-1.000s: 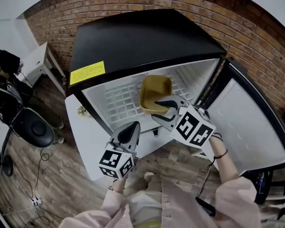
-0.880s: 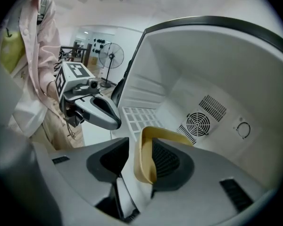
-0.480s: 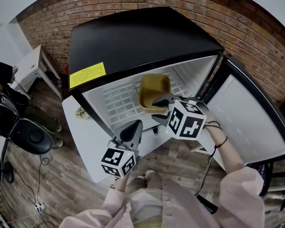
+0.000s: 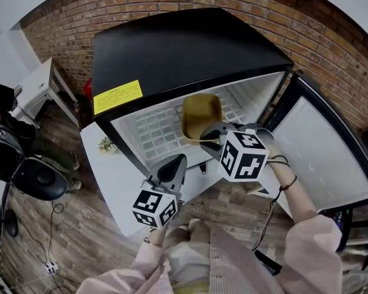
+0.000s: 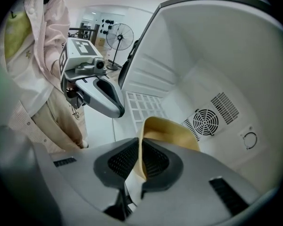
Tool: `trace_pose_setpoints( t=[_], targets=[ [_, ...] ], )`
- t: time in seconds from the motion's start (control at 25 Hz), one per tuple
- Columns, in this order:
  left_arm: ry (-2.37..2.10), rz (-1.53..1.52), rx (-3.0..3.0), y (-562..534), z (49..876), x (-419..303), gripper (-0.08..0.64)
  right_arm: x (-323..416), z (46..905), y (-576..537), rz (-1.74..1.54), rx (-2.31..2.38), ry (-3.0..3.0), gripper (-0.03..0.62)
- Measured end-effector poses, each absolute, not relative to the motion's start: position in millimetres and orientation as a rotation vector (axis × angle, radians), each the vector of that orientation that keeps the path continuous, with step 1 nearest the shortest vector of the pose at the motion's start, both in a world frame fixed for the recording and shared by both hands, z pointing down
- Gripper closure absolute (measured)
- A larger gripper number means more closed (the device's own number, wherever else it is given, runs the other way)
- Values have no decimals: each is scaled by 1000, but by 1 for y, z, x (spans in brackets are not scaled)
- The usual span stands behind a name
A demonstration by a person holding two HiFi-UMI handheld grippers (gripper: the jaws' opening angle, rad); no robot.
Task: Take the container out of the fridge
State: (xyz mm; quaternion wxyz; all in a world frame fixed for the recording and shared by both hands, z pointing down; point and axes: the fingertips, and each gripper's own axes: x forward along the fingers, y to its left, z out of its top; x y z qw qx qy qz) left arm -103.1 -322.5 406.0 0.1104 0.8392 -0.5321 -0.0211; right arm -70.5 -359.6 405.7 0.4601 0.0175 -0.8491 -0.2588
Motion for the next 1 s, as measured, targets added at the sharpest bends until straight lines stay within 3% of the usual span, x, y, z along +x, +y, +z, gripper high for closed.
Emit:
trace_pose_setpoints(
  t=[1.0],
  targets=[
    [-1459,-42,2528,-295,409,-105,571,-54,400,-325,-641,221,-2119,569]
  ],
)
